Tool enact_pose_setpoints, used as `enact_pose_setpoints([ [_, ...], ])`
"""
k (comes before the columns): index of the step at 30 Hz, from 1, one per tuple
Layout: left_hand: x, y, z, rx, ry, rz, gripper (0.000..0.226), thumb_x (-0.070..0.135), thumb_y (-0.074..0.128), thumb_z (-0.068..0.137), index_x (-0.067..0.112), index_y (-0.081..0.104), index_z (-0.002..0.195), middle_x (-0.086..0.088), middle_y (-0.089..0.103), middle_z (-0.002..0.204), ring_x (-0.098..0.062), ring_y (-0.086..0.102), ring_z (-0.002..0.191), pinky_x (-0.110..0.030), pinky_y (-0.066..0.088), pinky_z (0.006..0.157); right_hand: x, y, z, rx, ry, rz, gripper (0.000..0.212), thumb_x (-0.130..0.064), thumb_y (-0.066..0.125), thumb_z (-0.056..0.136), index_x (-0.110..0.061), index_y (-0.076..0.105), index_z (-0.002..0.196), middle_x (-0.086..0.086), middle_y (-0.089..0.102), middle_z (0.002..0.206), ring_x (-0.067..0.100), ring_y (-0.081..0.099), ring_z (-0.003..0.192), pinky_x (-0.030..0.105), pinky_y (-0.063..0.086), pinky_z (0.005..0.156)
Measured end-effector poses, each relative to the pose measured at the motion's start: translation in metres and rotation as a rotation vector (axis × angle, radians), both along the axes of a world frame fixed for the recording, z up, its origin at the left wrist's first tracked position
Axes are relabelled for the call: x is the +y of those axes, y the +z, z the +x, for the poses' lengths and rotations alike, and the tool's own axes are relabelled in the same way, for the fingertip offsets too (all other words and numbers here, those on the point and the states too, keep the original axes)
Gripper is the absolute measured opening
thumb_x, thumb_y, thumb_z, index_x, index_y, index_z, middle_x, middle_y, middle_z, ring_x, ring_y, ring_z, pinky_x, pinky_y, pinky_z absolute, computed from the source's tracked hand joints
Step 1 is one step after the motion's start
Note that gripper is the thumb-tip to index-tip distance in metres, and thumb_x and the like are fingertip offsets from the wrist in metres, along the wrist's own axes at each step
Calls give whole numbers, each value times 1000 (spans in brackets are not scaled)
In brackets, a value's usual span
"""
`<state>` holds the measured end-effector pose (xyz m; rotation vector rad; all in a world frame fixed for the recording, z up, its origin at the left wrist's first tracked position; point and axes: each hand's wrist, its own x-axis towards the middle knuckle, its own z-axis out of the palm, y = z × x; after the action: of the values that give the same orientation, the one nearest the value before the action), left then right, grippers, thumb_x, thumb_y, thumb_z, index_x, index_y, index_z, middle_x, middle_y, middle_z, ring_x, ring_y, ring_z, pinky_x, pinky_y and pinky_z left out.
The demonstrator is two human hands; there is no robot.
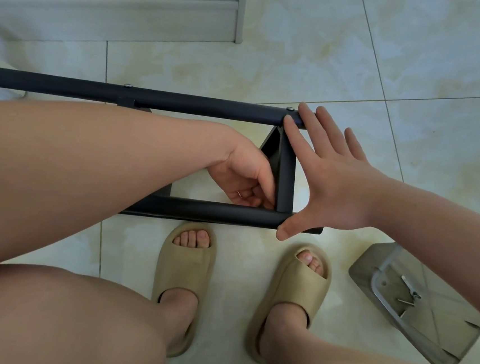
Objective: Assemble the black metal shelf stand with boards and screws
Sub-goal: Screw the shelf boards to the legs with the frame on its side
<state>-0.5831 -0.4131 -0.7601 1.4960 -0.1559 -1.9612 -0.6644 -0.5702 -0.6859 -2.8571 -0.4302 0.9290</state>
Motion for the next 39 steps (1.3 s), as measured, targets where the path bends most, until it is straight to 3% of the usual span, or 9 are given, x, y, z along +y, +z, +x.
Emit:
enact_pose_setpoints([
  [4,4,3,2,16,-55,-18,17,13,58,94,12,66,110,0,65,94,-12,55,76,-30,43,86,0,0,0,-1,-3,3,161,-97,60,39,-31,-36,149,-8,-44,155,16,-42,143,50,-13,121],
  [11,-3,1,1,16,-26,53,14,7,57,95,14,66,87,2,61,74,-6,44,64,-17,38,67,0,-1,0,-4,-2,7,161,-98,58,37,-31,-36,149,-7,-44,156,16,-42,143,51,-13,122],
  [19,1,1,3,14,-2,32,12,3,58,92,11,67,94,0,65,77,-10,52,69,-23,43,74,0,-2,0,-6,-4,7,161,-97,61,39,-30,-37,149,-8,-44,155,16,-42,143,50,-13,121],
  [25,-1,1,1,2,-52,71,12,12,59,95,16,69,89,2,65,76,-6,50,60,-16,45,62,-1,-1,0,-7,-1,7,161,-97,60,39,-31,-37,148,-8,-45,155,16,-42,143,50,-14,121],
  [30,-3,1,2,1,-11,72,14,6,59,94,12,67,84,0,62,73,-7,47,62,-19,39,68,-1,-3,0,-18,2,4,161,-97,61,39,-30,-37,149,-7,-45,156,17,-42,144,50,-14,120],
  [39,2,8,1,-50,-29,48,11,6,59,93,12,67,97,1,65,78,-10,53,71,-21,43,71,-1,-3,0,-21,5,-2,161,-98,59,38,-30,-36,149,-7,-44,156,16,-41,144,51,-13,121],
])
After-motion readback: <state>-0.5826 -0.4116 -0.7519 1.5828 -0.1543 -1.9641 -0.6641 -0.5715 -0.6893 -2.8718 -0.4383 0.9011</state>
